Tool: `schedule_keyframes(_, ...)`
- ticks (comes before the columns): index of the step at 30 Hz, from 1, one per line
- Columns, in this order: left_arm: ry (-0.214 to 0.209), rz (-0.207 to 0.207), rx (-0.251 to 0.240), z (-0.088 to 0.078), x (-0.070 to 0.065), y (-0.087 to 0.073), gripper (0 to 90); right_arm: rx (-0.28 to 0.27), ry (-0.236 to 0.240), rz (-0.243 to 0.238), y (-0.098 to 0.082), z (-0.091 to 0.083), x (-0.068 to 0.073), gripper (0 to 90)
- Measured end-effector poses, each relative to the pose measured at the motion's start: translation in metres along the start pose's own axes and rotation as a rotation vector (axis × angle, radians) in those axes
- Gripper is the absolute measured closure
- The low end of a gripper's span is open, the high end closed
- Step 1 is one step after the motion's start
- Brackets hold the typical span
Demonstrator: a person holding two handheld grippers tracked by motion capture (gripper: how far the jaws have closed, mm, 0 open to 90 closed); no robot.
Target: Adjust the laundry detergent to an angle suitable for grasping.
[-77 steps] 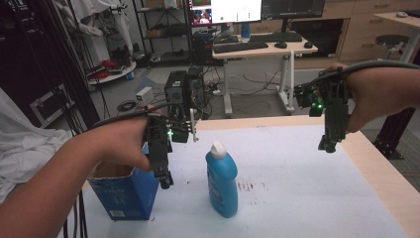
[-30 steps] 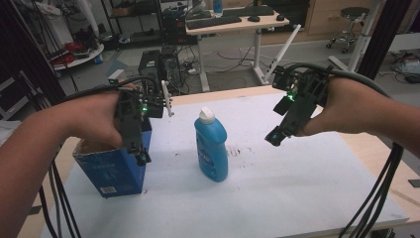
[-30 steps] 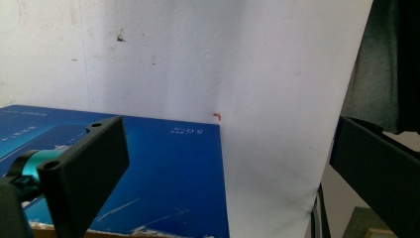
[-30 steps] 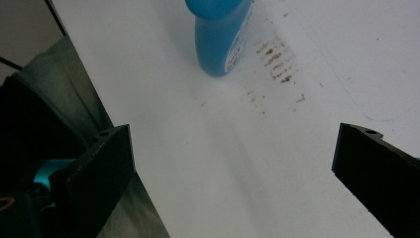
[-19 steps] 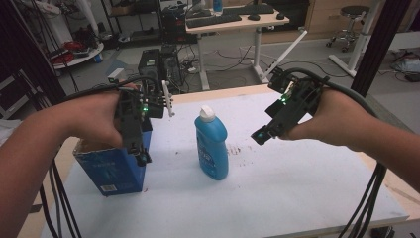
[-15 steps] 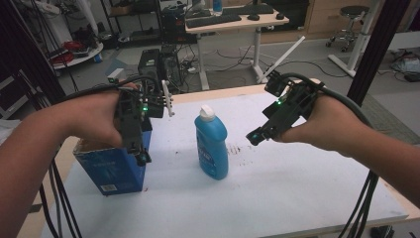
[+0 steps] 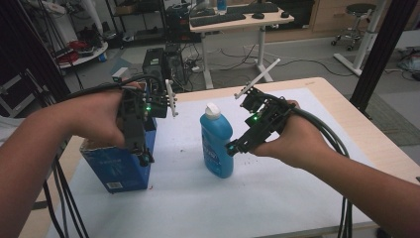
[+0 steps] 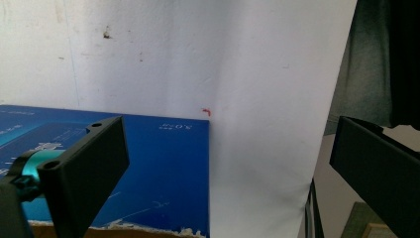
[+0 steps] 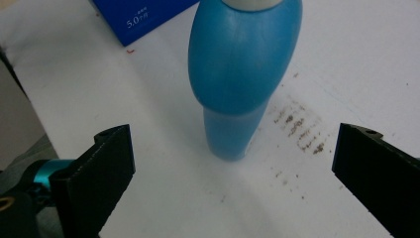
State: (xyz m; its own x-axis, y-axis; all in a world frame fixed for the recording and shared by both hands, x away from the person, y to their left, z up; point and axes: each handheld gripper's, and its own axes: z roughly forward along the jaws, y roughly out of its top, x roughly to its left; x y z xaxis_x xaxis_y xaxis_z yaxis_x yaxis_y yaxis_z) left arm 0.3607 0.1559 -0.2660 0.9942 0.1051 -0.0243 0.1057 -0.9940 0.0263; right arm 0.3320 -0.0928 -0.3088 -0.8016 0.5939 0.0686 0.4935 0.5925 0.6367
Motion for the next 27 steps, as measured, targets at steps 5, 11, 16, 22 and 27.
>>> schedule_keyframes(5, 0.001, -0.002, 0.001, 0.0, 0.0, -0.001, 1.8, -0.04, -0.025, 0.019, 0.004, 0.014, 0.003, 1.9)
schedule_keyframes(11, 0.002, -0.001, 0.001, 0.0, 0.001, -0.002, 1.8, -0.075, -0.033, 0.034, 0.008, 0.028, 0.003, 1.9)
schedule_keyframes(16, 0.002, -0.006, 0.003, 0.001, 0.002, -0.003, 1.8, -0.095, -0.048, 0.046, 0.013, 0.041, 0.002, 1.9)
schedule_keyframes(22, 0.003, -0.008, 0.002, 0.001, 0.003, -0.004, 1.8, -0.117, -0.068, 0.062, 0.015, 0.047, 0.0, 1.9)
schedule_keyframes(27, 0.006, -0.012, 0.01, 0.002, 0.004, -0.004, 1.8, -0.126, -0.08, 0.084, 0.015, 0.052, -0.002, 1.9)
